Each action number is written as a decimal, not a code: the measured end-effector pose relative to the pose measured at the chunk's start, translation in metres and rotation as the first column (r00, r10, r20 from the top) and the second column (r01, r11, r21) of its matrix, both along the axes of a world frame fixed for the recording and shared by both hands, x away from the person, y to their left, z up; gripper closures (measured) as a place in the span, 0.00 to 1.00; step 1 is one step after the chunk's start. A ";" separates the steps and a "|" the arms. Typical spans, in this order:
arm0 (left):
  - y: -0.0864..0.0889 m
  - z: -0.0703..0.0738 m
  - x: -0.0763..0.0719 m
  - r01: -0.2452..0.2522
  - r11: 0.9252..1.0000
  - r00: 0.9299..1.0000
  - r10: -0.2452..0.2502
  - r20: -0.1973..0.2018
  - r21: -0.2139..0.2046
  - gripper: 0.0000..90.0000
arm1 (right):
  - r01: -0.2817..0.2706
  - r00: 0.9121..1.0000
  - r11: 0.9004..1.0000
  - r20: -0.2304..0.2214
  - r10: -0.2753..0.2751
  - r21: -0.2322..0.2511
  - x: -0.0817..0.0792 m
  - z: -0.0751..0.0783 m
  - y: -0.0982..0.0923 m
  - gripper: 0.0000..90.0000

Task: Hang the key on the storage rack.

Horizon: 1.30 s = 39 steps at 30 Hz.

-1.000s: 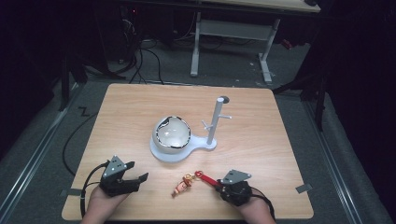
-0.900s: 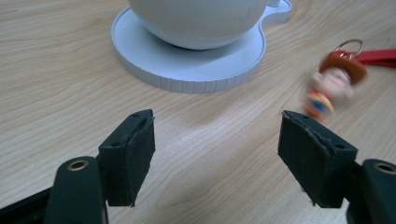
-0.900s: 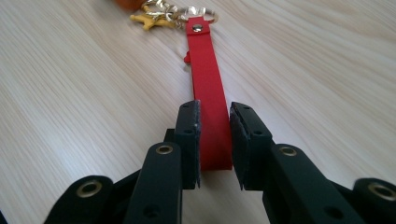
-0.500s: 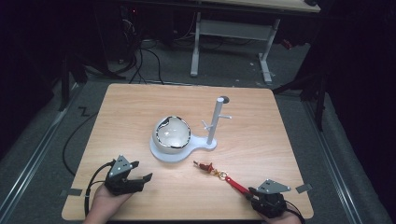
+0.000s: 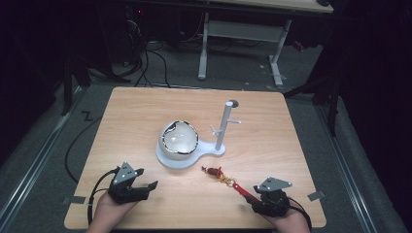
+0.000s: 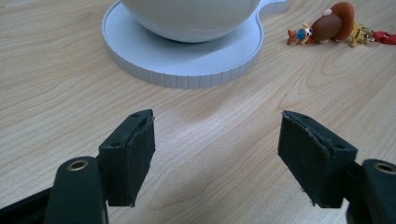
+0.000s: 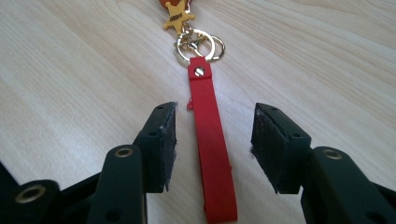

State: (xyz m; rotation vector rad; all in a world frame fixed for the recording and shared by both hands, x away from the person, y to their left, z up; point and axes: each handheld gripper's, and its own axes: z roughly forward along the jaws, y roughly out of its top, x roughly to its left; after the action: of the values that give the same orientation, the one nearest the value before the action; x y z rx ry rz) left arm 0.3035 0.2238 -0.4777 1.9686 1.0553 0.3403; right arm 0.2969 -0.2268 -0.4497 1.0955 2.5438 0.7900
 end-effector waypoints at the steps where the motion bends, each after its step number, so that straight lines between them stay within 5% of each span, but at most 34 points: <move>1: 0.000 0.000 0.000 0.000 1.000 1.000 0.000 0.000 0.000 0.31 | -0.005 1.000 1.000 -0.008 0.005 -0.012 0.003 0.001 0.004 0.56; 10: -0.002 -0.002 0.000 0.012 1.000 1.000 -0.012 -0.012 0.010 0.31 | -0.054 0.995 0.984 -0.096 0.038 -0.172 0.027 0.005 0.037 0.54; 16: -0.004 -0.001 0.000 0.026 0.999 1.000 -0.026 -0.001 0.022 0.31 | -0.097 0.982 0.954 -0.186 0.044 -0.284 0.041 0.004 0.053 0.52; 20: -0.003 -0.001 0.000 0.026 0.999 1.000 -0.026 -0.003 0.018 0.31 | -0.125 0.955 0.945 -0.294 0.032 -0.302 0.054 0.005 0.058 0.52; 24: -0.003 -0.001 0.001 0.025 1.000 1.000 -0.025 -0.005 0.014 0.31 | -0.160 0.939 0.933 -0.341 0.043 -0.324 0.060 0.005 0.061 0.48; 25: -0.003 0.000 0.001 0.026 1.000 1.000 -0.026 -0.005 0.016 0.31 | -0.173 0.920 0.929 -0.389 0.035 -0.326 0.064 0.004 0.065 0.43; 27: -0.003 0.000 0.001 0.026 1.000 1.000 -0.025 -0.005 0.015 0.31 | -0.196 0.912 0.917 -0.408 0.041 -0.347 0.067 0.002 0.069 0.42; 28: -0.003 0.000 0.001 0.026 1.000 1.000 -0.025 -0.005 0.015 0.31 | -0.196 0.912 0.917 -0.408 0.041 -0.347 0.067 0.002 0.069 0.42; 29: -0.003 0.000 0.001 0.026 1.000 1.000 -0.026 -0.005 0.017 0.31 | -0.213 0.904 0.906 -0.425 0.042 -0.365 0.070 0.000 0.074 0.43; 32: -0.003 0.000 0.001 0.026 0.999 1.000 -0.026 -0.006 0.020 0.31 | -0.231 0.903 0.885 -0.428 0.040 -0.405 0.074 -0.002 0.080 0.50; 39: -0.003 -0.001 0.001 0.024 1.000 1.000 -0.024 -0.008 0.017 0.32 | -0.231 0.887 0.888 -0.461 0.024 -0.398 0.084 -0.002 0.086 0.64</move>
State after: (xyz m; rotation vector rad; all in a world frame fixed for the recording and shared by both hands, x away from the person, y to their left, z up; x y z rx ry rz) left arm 0.3045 0.2206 -0.4784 1.9978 1.0358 0.3294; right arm 0.3808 -0.1404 -0.4519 1.0408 2.9833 -0.0608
